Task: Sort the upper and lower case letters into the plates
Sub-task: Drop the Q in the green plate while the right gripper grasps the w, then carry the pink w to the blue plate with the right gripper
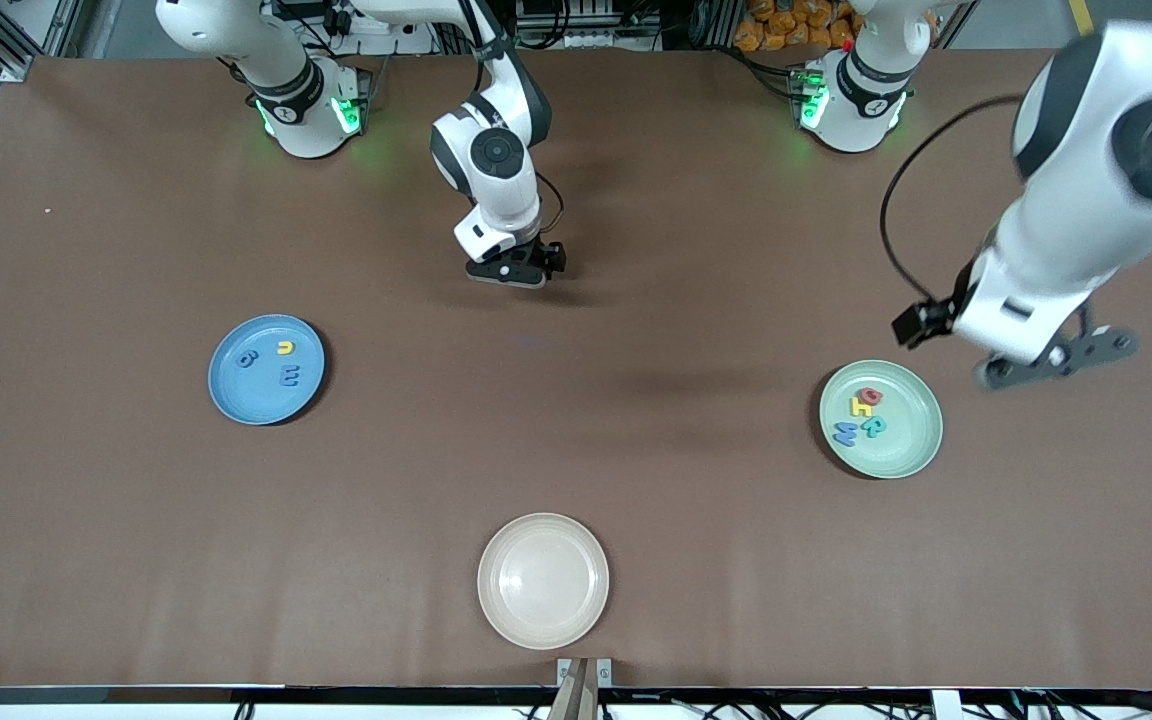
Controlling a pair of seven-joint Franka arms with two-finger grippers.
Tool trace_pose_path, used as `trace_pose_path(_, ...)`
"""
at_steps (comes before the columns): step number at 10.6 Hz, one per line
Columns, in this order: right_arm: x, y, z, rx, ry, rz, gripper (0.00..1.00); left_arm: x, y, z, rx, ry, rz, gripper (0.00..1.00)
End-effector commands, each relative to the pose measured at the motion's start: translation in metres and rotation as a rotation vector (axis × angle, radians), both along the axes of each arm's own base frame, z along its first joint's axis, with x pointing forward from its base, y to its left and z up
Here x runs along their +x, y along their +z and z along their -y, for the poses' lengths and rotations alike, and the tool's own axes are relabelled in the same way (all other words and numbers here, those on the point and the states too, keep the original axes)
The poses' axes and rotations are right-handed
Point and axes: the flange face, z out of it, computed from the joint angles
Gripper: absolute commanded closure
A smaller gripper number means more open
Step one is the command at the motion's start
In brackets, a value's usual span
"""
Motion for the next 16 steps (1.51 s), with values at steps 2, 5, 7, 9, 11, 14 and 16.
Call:
trace_pose_path(2,-0.002,-0.004,-0.008,0.009,-0.018,0.008,0.34,-0.019,0.038,-0.015,-0.019,0.003,-0.002,0.00)
trace_pose_path(5,-0.004,-0.006,-0.010,0.004,-0.048,0.009,0.47,-0.034,0.065,-0.023,-0.059,0.026,0.029,0.00)
trace_pose_path(7,-0.005,-0.007,-0.010,0.003,-0.048,0.007,0.63,-0.041,0.067,-0.017,-0.050,-0.017,0.010,0.00)
trace_pose_path(9,-0.005,-0.007,-0.009,0.002,-0.048,0.007,0.65,-0.034,0.065,-0.055,-0.073,-0.077,-0.014,0.00)
trace_pose_path(11,-0.005,-0.007,-0.009,0.002,-0.048,0.007,0.76,-0.032,0.064,-0.069,-0.106,-0.074,-0.020,0.00)
trace_pose_path(14,-0.005,-0.008,-0.007,-0.006,-0.051,-0.003,0.83,-0.030,0.063,-0.083,-0.119,-0.058,-0.024,0.00)
trace_pose_path(16,-0.002,-0.009,-0.004,-0.009,-0.049,-0.005,0.87,-0.030,0.062,-0.081,-0.118,-0.116,-0.025,0.00)
